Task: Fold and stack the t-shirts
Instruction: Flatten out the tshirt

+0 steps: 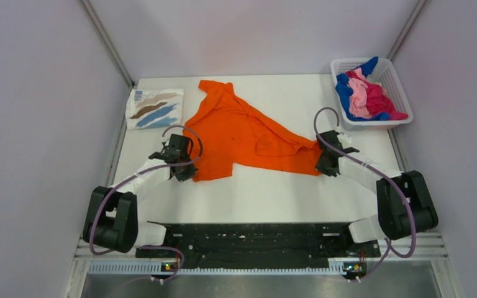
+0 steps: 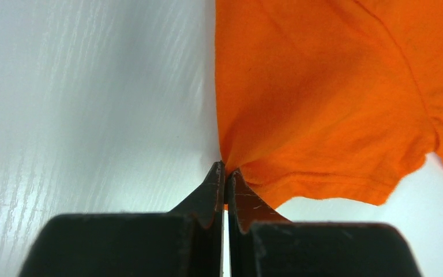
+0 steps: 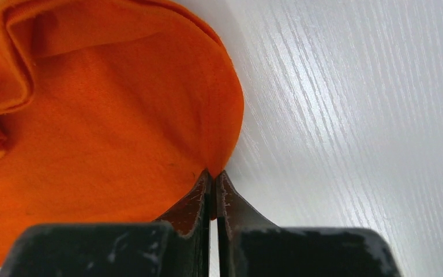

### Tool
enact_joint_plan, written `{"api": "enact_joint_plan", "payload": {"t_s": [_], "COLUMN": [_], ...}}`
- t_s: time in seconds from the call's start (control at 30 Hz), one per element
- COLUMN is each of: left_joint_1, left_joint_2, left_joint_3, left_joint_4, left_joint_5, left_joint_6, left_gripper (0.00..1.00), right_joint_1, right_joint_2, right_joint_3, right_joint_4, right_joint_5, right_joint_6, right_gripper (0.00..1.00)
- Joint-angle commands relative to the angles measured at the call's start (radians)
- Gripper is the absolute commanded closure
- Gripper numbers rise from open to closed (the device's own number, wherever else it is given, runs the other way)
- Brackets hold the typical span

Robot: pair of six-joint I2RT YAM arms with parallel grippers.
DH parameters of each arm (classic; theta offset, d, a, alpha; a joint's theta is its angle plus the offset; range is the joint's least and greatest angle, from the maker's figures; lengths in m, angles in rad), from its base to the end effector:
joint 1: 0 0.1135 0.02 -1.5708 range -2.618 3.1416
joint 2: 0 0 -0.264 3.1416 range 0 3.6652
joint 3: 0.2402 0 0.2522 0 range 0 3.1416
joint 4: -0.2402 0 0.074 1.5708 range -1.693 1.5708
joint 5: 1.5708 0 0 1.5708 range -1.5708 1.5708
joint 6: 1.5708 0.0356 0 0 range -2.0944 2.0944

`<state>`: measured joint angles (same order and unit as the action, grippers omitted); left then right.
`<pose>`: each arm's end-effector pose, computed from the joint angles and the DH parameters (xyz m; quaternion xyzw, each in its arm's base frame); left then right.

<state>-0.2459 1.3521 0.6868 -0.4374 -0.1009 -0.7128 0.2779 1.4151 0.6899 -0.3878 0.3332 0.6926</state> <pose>0.2354 -0.0554 0.1696 -0.2361 0.9424 -0.0633 0.2281 0.2434 0.0573 0.1602 0.2345 0.9321 -0.0385 0.2733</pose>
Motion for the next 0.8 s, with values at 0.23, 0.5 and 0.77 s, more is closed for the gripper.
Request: {"api": "enact_joint_plan", "payload": {"t_s": [0.23,0.5,0.77], "left_joint_1": [-0.007,-0.007,-0.007], "left_joint_2": [-0.376,-0.501,-0.507], "left_joint_3": [0.213,0.568,0.956], "left_joint_4": [-0.011,0.01,0.025], "left_joint_5": [-0.004,-0.094,-0.133], "left_joint_6": [-0.013,0.083,0.241], "left_gripper": [1.0,1.0,1.0], "right_joint_1": [0.01,0.009,0.01], "right_joint_2": [-0.291,-0.514,-0.634], "right_joint_3": [0.205,0.439,0.71], "right_joint_4": [-0.075,-0.151,-0.239], "right_joint_5": [0.012,0.021,-0.01], "right_joint_6": [-0.043,-0.122,-0.193], "right_gripper": [1.0,1.0,1.0]}}
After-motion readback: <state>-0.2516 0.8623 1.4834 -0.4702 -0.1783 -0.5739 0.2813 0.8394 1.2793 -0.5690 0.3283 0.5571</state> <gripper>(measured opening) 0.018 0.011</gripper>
